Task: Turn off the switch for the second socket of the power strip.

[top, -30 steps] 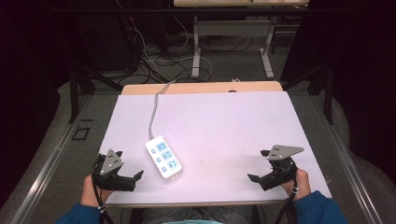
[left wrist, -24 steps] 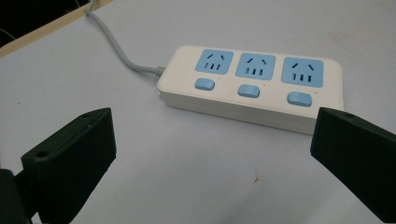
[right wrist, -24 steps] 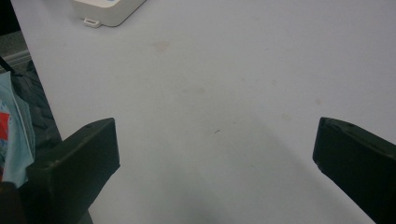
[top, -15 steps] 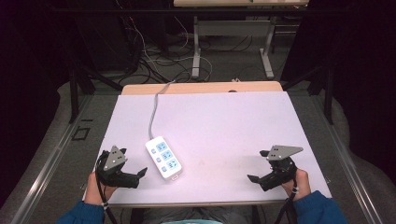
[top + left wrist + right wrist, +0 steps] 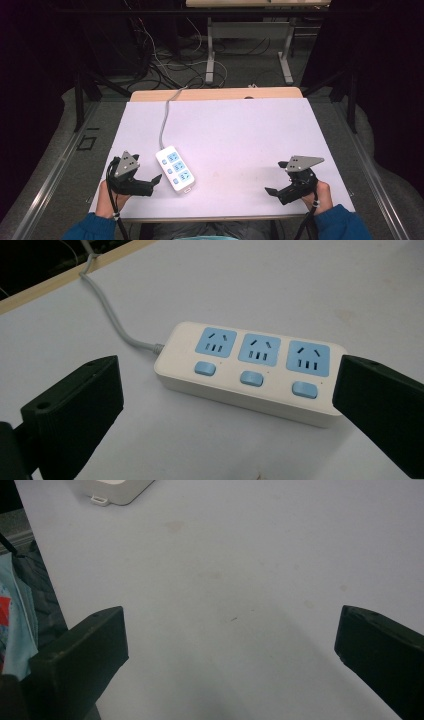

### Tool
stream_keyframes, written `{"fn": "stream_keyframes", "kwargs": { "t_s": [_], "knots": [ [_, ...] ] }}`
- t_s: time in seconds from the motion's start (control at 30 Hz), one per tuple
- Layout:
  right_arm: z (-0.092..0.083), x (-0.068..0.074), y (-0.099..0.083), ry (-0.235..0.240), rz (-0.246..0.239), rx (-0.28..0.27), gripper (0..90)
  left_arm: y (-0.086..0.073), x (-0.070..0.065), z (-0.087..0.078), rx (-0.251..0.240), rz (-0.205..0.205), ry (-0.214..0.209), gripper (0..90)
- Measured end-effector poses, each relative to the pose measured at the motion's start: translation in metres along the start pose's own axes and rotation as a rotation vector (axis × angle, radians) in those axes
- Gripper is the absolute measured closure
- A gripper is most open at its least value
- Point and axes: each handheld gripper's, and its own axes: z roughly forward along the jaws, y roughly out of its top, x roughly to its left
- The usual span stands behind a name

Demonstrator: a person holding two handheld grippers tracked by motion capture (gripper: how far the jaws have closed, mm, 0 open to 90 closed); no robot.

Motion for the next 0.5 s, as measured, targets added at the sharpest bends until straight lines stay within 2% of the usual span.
{"fn": "stream_keyframes", "kwargs": {
  "t_s": [0.23, 0.33, 0.4, 0.5],
  "knots": [
    [0.001, 0.001, 0.0, -0.005, 0.01, 0.005, 0.0, 0.003, 0.001, 0.002, -0.008, 0.0, -0.007, 0.0],
    [-0.001, 0.0, 0.001, 0.004, 0.005, 0.026, 0.0, 0.005, 0.001, 0.004, -0.014, -0.003, -0.004, 0.0],
    [0.0, 0.001, 0.0, -0.007, 0.003, 0.013, 0.0, 0.007, 0.002, 0.007, -0.017, -0.005, -0.006, 0.0],
    [0.001, 0.0, 0.0, 0.002, -0.004, 0.017, 0.0, 0.01, 0.002, 0.012, -0.02, -0.007, -0.011, 0.0]
  ]
}}
